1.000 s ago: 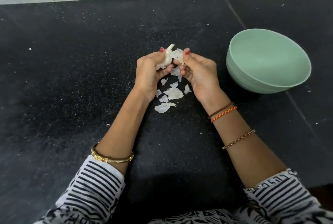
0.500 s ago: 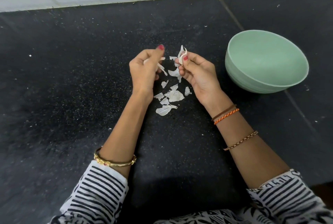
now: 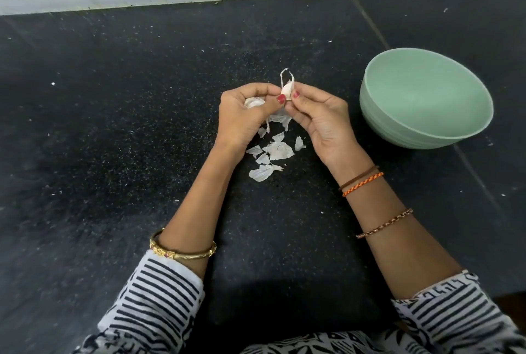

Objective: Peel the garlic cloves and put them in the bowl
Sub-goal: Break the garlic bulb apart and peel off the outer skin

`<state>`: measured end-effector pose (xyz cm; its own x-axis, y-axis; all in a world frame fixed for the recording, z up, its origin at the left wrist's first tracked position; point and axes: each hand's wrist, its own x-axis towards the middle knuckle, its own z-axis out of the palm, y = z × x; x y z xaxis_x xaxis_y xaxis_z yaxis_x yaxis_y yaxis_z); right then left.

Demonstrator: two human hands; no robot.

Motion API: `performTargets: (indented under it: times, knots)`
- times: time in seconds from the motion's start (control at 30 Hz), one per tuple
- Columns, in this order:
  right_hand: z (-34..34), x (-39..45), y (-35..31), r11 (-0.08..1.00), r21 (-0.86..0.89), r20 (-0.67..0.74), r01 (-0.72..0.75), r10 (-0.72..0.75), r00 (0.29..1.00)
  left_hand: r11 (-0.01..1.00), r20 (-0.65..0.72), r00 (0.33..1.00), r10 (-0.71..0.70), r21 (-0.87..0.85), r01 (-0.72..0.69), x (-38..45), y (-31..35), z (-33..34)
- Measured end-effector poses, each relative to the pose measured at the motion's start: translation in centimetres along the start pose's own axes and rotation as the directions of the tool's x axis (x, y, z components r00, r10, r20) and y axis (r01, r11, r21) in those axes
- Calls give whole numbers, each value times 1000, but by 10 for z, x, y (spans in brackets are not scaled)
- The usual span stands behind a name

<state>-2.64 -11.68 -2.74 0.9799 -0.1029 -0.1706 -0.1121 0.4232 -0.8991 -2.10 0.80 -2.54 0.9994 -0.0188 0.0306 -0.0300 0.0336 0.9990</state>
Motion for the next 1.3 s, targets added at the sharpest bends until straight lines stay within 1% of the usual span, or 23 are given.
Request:
performTargets:
  times: [0.13, 0.23, 0.37, 0.57, 0.67, 0.8, 0.9, 0.97, 1.07, 1.13, 1.3]
  knots:
    - [-3, 1, -3, 997, -77, 38, 31, -28, 999, 1000, 16, 1000, -13, 8, 13, 0, 0, -2]
    - [-5, 1, -4, 990, -140, 86, 23, -11, 996, 1000, 59, 998, -25, -15, 26, 1, 0, -4]
    - [-7, 3, -3, 972, -233, 140, 30, 3, 990, 999, 57, 998, -31, -15, 32, 3, -3, -5]
    - [-6, 4, -2, 908, -375, 189, 186, -121, 974, 999, 42, 998, -43, -12, 43, 6, -8, -6]
    - [-5, 6, 2, 898, -406, 229, 170, -80, 970, 999, 41, 999, -25, -23, 26, 6, -11, -4]
    - [-3, 10, 5, 908, -396, 304, 135, -9, 953, 998, 65, 998, -22, -53, 26, 4, -9, -3]
    - [-4, 12, 5, 927, -358, 347, 112, 21, 937, 996, 68, 997, -29, -78, 35, 4, -8, -2]
    - [-5, 12, 4, 939, -326, 346, 110, 11, 938, 996, 72, 997, -11, -88, 17, 4, -8, -3]
    - [-5, 12, 5, 948, -285, 284, 139, -55, 957, 996, 81, 996, 29, -87, -22, 5, -7, -5]
    - [-5, 12, 6, 946, -286, 230, 155, -90, 969, 996, 79, 996, 34, -79, -28, 5, -7, -5]
    - [-3, 8, 5, 940, -294, 169, 173, -127, 977, 997, 80, 996, 32, -78, -25, 5, -7, -5]
